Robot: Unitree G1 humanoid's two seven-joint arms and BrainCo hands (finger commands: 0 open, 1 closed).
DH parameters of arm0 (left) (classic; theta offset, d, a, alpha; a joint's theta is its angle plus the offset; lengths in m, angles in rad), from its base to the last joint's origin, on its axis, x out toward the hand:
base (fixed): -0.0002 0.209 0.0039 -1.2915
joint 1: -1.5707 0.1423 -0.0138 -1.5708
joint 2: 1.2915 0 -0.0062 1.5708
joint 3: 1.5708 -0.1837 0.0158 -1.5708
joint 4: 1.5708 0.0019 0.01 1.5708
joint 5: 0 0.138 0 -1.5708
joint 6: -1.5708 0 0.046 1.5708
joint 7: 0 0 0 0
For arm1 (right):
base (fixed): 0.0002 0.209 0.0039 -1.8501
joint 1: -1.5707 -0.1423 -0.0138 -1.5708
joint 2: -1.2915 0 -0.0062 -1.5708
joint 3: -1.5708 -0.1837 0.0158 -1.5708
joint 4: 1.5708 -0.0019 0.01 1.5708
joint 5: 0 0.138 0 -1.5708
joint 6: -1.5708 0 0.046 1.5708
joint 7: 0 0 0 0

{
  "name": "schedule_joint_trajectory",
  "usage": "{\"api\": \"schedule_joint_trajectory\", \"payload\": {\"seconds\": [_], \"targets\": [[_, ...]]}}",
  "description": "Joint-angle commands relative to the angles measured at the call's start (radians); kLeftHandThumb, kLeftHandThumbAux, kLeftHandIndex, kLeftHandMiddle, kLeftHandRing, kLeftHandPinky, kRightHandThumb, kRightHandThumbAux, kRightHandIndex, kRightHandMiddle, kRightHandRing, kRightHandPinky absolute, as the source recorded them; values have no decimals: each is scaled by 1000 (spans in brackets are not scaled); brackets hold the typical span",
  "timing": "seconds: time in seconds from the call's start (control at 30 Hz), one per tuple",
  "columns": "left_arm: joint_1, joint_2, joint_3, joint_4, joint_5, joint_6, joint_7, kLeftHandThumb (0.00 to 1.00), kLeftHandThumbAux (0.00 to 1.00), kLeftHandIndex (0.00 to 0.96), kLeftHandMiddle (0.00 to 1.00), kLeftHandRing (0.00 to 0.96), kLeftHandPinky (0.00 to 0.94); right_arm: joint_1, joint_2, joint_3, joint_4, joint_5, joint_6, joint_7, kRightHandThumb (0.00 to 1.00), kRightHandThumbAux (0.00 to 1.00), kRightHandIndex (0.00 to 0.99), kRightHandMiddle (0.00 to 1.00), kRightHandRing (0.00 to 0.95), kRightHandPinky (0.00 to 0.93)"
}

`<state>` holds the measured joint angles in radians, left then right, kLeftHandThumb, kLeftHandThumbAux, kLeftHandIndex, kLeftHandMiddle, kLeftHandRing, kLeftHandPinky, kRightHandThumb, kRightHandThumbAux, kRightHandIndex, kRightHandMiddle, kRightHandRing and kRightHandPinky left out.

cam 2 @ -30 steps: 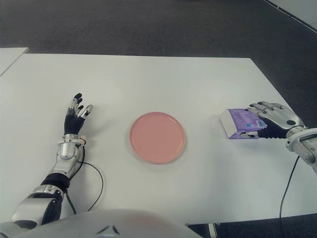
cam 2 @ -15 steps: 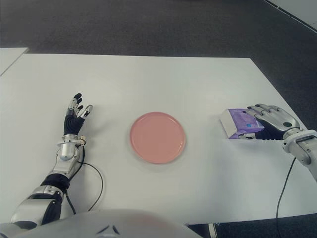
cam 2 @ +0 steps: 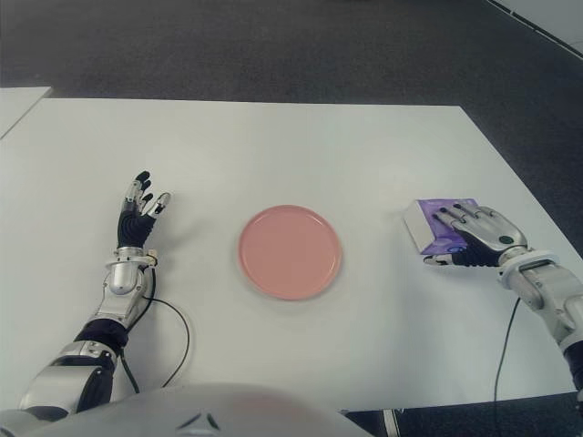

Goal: Put the tissue paper into the plate.

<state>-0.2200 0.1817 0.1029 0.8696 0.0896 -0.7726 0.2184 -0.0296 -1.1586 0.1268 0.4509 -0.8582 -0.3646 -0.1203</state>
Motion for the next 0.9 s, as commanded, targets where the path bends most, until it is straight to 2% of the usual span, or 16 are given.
{"api": "schedule_joint_trajectory", "payload": {"seconds": [0.03, 0.17, 0.33, 0.5, 0.77, 0.9], "targets": [[35, -15, -4, 16, 7, 14, 0, 0, 487, 0, 0, 0, 0, -127, 90, 104, 178, -85, 14, -85, 546, 201, 0, 0, 0, 0], [35, -15, -3, 20, 14, 8, 14, 0, 491, 0, 0, 0, 0, -130, 72, 116, 178, -81, -5, -119, 531, 191, 0, 0, 0, 0], [38, -11, -4, 28, 24, -17, 22, 0, 491, 0, 0, 0, 0, -158, 78, 149, 217, -88, -8, -162, 534, 191, 0, 0, 0, 0], [42, -8, -6, 30, 25, -29, 14, 0, 488, 0, 0, 0, 0, -174, 81, 170, 241, -72, -18, -167, 538, 193, 0, 0, 0, 0], [43, -8, -6, 31, 18, -27, 5, 0, 485, 0, 0, 0, 0, -209, 108, 217, 311, -75, -23, -197, 533, 193, 0, 0, 0, 0], [45, -8, -6, 28, 18, -23, 5, 0, 482, 0, 0, 0, 0, -237, 132, 238, 352, -61, -29, -176, 543, 202, 0, 0, 0, 0]]}}
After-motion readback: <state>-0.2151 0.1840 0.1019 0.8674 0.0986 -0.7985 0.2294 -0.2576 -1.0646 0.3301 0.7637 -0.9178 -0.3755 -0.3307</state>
